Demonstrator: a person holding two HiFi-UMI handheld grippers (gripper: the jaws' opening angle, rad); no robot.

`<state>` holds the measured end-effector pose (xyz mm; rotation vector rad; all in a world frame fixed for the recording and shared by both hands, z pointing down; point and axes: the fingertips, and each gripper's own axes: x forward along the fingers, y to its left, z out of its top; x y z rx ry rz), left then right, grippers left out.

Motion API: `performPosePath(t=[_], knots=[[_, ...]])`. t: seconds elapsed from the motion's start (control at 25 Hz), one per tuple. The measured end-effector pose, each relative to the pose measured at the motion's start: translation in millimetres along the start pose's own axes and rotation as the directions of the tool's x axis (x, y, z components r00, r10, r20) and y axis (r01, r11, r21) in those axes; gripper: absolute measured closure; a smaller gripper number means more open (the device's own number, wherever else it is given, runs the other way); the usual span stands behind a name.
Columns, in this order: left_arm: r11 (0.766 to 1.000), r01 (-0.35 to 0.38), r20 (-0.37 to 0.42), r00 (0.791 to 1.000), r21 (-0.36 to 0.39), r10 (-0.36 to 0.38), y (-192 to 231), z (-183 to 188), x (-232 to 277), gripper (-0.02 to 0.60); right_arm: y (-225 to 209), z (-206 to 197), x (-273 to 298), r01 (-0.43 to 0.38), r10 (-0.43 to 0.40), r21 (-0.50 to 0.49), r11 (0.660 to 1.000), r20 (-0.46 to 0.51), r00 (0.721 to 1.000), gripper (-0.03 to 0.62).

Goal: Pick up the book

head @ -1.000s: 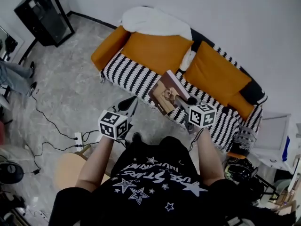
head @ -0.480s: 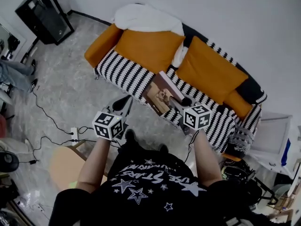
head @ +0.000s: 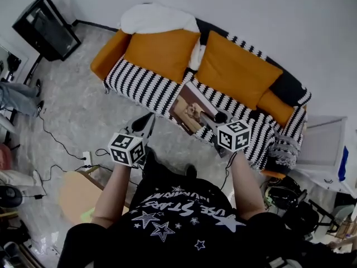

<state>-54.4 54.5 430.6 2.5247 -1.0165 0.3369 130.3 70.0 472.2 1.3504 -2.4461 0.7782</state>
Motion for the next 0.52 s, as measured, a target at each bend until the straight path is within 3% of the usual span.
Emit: performPosePath(t=[0.52], knots=[[1.000, 0.007, 0.007, 1.000, 0.029, -0.007, -88, -19, 1, 0.573, -40, -34, -101, 0.032, -0.034, 0.049, 0.998, 0.054, 0.998, 0.439]])
